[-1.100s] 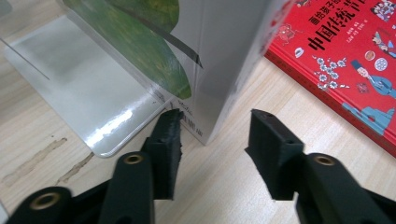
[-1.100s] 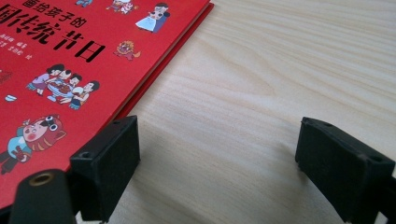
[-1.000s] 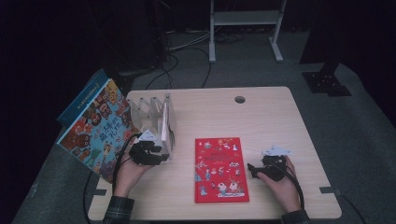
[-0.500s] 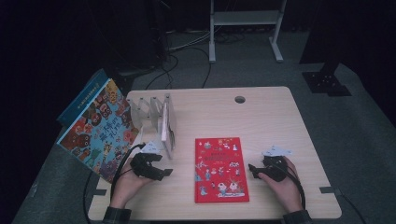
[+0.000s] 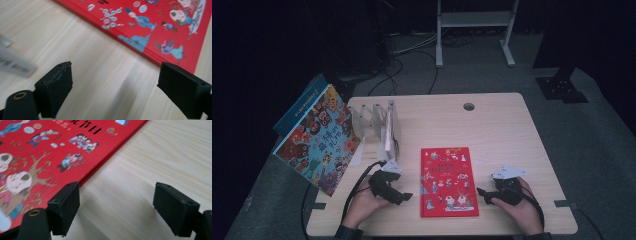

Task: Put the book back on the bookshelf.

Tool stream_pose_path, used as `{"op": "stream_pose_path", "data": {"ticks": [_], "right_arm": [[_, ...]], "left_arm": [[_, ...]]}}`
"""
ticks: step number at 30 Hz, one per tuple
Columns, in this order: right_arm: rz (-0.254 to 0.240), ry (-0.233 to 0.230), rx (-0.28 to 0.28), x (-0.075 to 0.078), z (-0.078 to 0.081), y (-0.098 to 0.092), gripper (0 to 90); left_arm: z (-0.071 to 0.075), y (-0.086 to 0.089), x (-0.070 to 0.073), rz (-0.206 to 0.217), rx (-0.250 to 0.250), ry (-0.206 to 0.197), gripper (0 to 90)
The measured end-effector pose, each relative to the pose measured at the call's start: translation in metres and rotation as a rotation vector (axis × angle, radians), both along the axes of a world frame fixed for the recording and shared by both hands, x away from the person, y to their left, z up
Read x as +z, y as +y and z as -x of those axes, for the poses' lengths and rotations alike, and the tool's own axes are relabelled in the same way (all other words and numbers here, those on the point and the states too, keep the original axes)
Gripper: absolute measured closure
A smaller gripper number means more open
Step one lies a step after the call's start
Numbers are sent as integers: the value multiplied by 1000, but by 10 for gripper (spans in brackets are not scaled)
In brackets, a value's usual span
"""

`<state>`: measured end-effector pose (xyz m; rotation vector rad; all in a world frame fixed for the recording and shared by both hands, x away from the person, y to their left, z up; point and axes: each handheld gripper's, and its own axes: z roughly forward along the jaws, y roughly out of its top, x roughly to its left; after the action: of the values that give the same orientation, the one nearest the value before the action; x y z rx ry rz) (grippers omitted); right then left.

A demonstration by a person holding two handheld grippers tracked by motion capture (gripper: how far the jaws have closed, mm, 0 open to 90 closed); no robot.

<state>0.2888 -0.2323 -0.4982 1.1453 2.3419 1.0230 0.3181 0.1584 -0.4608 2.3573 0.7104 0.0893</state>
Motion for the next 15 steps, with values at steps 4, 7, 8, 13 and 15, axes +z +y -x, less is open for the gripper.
{"op": "stream_pose_path", "data": {"ticks": [4, 7, 8, 13, 15], "right_arm": [[2, 8, 31, -3, 4, 0, 196], [0, 7, 55, -2, 7, 0, 196], [5, 3, 64, -3, 8, 1, 193], [18, -7, 87, -2, 10, 5, 214], [20, -9, 87, -2, 10, 5, 221]], "left_arm": [[0, -10, -3, 12, 14, -14, 38], [-1, -13, -7, 22, 26, -18, 7], [-2, -14, -8, 22, 32, -15, 0], [-3, -17, -12, 32, 40, -21, 0], [-4, -18, -13, 21, 33, -24, 0]]}}
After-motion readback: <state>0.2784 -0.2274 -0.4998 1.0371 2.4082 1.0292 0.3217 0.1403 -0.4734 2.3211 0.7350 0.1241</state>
